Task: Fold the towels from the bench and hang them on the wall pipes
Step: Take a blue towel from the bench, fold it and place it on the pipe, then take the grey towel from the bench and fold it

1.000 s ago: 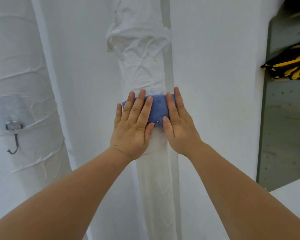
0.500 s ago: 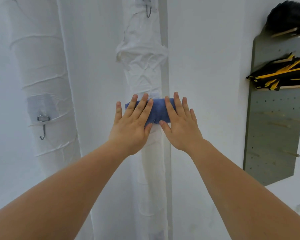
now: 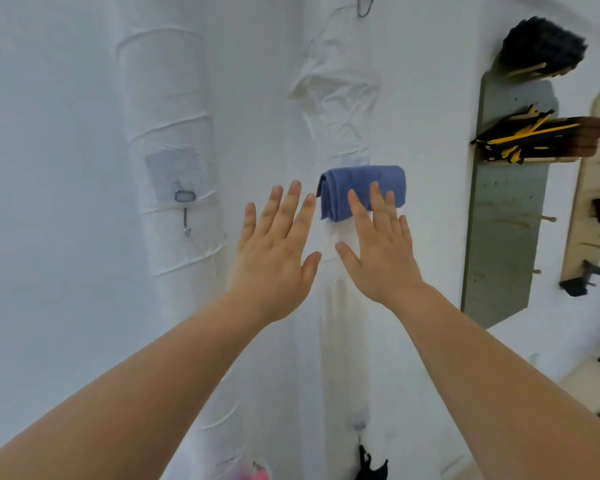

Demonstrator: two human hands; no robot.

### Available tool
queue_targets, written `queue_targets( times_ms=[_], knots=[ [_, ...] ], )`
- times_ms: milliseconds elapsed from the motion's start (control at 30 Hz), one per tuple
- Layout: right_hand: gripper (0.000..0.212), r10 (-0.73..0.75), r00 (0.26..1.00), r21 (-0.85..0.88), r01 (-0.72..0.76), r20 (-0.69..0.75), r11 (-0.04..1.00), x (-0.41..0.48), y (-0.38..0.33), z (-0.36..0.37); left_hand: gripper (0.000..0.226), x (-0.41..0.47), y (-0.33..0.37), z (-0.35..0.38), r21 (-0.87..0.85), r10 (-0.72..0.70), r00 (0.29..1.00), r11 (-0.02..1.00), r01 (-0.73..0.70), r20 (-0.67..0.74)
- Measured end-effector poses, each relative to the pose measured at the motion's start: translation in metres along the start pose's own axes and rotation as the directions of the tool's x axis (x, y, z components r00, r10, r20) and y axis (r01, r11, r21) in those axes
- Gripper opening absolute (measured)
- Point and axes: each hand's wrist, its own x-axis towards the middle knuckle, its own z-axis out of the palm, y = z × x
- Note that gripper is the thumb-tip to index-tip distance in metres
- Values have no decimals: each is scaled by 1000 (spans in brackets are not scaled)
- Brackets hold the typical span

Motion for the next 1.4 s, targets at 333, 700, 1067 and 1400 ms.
queue_targets(
  times_ms=[333,700,1067,1400],
  knots=[
    [78,338,921,-221,-295,195,930,-161,-162,-35,70,-141,-68,-24,-348,370,915,889,-298,161],
    [67,774,540,-461,-623,332,632,-399,-198,-109,76,-298,32,1,-667,603,664,716,-205,443],
    [62,879,139,-570,-713,455,408,-624,-209,-176,75,-475,145,-16,-740,715,341,669,-78,610],
    [60,906,-95,-672,-704,413,232,-852,-190,-312,69,-637,325,-106,-743,732,132,651,157,669]
  ],
)
